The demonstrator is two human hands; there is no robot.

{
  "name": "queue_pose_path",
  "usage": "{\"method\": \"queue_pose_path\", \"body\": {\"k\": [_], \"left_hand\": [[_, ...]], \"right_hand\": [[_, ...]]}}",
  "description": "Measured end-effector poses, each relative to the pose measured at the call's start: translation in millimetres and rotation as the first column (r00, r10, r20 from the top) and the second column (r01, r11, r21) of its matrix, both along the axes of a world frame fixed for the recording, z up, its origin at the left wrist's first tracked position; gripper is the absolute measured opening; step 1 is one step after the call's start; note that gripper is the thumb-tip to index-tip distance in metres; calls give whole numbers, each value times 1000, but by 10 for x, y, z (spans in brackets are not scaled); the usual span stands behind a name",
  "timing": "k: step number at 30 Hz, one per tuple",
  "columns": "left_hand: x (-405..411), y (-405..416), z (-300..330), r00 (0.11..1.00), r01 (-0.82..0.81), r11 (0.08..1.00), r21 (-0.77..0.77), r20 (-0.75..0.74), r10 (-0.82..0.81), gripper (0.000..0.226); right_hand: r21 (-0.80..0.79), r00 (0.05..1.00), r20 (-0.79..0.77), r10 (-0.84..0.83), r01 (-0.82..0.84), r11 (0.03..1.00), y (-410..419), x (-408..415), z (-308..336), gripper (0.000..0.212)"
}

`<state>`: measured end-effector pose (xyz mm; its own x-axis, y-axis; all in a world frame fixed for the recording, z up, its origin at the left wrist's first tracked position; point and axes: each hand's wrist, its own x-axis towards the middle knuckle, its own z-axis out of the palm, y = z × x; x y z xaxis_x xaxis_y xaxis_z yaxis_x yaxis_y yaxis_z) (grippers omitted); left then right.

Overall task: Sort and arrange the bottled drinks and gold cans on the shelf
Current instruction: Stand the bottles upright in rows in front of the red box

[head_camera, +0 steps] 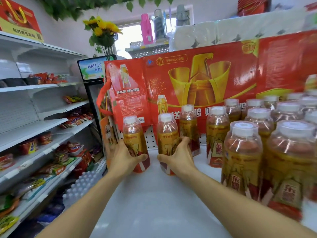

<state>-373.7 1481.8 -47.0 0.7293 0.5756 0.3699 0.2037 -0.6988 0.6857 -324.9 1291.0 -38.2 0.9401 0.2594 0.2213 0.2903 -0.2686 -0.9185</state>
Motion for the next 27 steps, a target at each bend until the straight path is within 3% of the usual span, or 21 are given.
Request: {"method": "queue_pose_path", "body": {"k": [10,18,24,27], "left_hand": [[-21,-74,37,995,-58,998,12,-76,58,89],[15,-123,52,992,-83,996,41,-91,86,83],[-3,-92,32,995,-35,999,39,-92,38,85],[-22,-63,37,997,27,998,61,-75,-23,86]], "right_hand": [[-71,997,22,68,-66,995,-79,-77,-74,81],[-116,993,68,91,-83,990,-89,-116,-158,102],[-66,999,42,12,-9,998,-67,-181,-152,93],[-96,998,39,-38,42,994,-34,-169,-137,99]]}}
